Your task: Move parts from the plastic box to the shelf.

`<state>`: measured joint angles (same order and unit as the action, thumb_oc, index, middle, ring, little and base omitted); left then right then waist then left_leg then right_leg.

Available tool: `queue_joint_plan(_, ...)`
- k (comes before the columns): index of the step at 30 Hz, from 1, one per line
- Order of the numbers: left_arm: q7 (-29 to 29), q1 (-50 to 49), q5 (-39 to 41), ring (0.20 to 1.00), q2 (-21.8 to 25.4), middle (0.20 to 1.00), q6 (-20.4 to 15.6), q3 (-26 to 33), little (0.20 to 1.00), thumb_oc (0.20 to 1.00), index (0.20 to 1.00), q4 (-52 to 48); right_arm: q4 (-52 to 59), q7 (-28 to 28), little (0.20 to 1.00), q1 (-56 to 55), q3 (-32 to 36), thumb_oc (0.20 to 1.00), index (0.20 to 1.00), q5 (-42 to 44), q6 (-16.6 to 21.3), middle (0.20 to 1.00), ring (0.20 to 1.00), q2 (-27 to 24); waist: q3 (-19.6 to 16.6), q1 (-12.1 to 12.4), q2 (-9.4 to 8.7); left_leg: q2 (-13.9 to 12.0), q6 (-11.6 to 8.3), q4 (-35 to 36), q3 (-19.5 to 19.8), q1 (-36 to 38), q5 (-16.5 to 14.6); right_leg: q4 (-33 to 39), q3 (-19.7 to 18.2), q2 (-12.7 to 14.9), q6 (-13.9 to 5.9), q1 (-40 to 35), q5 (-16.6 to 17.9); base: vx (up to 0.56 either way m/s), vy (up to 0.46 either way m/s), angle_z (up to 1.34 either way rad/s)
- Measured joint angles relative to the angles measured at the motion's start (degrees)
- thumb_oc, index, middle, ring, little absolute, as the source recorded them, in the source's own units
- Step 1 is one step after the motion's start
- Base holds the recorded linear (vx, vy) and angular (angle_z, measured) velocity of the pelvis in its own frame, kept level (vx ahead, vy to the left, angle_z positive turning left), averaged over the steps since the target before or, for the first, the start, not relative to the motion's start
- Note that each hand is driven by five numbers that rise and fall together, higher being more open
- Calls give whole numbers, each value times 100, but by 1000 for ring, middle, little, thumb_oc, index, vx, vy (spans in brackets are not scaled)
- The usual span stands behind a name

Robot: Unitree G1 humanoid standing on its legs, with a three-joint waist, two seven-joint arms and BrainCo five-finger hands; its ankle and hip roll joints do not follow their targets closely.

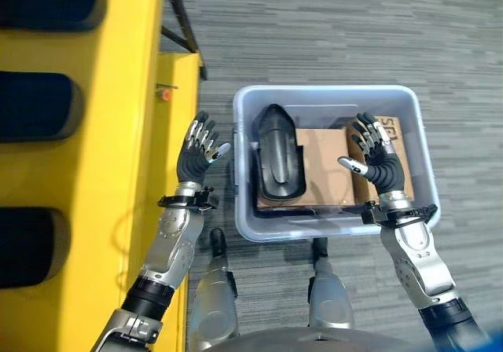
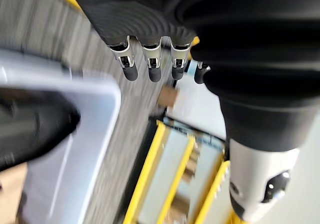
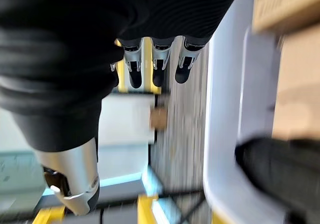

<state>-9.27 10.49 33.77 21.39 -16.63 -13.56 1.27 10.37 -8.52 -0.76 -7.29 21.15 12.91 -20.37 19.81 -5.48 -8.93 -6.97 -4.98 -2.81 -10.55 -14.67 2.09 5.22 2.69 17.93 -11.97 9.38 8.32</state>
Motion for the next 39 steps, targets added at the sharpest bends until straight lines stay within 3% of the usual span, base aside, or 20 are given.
queue_joint_plan(4, -268, 120, -235, 1000, -174, 1000, -39, -228, 1000, 1000, 1000, -3, -4, -332, 1000, -17, 132, 1000, 1000, -3, 66, 1000, 1000, -3, 17, -83, 21, -128, -97, 1, -133, -65, 55, 0, -68, -105, -23, 179, -269, -30, -44, -19)
queue_joint_plan(8, -456, 249, -421, 1000, -322, 1000, -47, -600, 1000, 1000, 1000, -3, -12, -539, 1000, 34, 120, 1000, 1000, -2, 194, 1000, 1000, -15, 85, -151, 125, -309, -199, 67, -146, -105, 122, 0, -177, -297, 20, 298, -267, -32, -37, -15)
queue_joint_plan(12, -676, 638, -586, 1000, -566, 1000, -59, -739, 1000, 1000, 1000, 0, -18, -674, 1000, 30, 107, 1000, 1000, -11, 227, 1000, 1000, -61, 153, -148, 204, -330, -218, 80, -144, -163, 142, 0, -174, -322, 28, 352, -261, -32, -37, -1)
queue_joint_plan(14, -1022, 1256, -639, 1000, -795, 1000, -223, -883, 1000, 1000, 1000, 148, -16, -870, 1000, 101, 106, 1000, 1000, -53, 344, 1000, 1000, -76, 369, -195, 189, -338, -208, 65, -137, -251, 161, -5, -176, -334, 28, 435, -261, -60, -48, 0)
queue_joint_plan(18, -1507, 1364, -866, 1000, -834, 1000, -256, -838, 1000, 1000, 1000, 432, -20, -1085, 1000, 96, 10, 1000, 1000, -186, 415, 1000, 1000, -97, 584, -341, 157, -411, -210, 67, -140, -309, 162, -7, -176, -403, 33, 508, -259, -46, -48, -4)
queue_joint_plan(39, -3250, 1047, -2453, 1000, -888, 1000, -261, -880, 1000, 1000, 1000, 740, -20, -1651, 1000, 32, -266, 1000, 1000, -224, 683, 1000, 1000, -105, 669, -313, -27, -415, -221, 113, -128, -481, 209, -9, -172, -409, 50, 671, -246, -2, -3, 0)
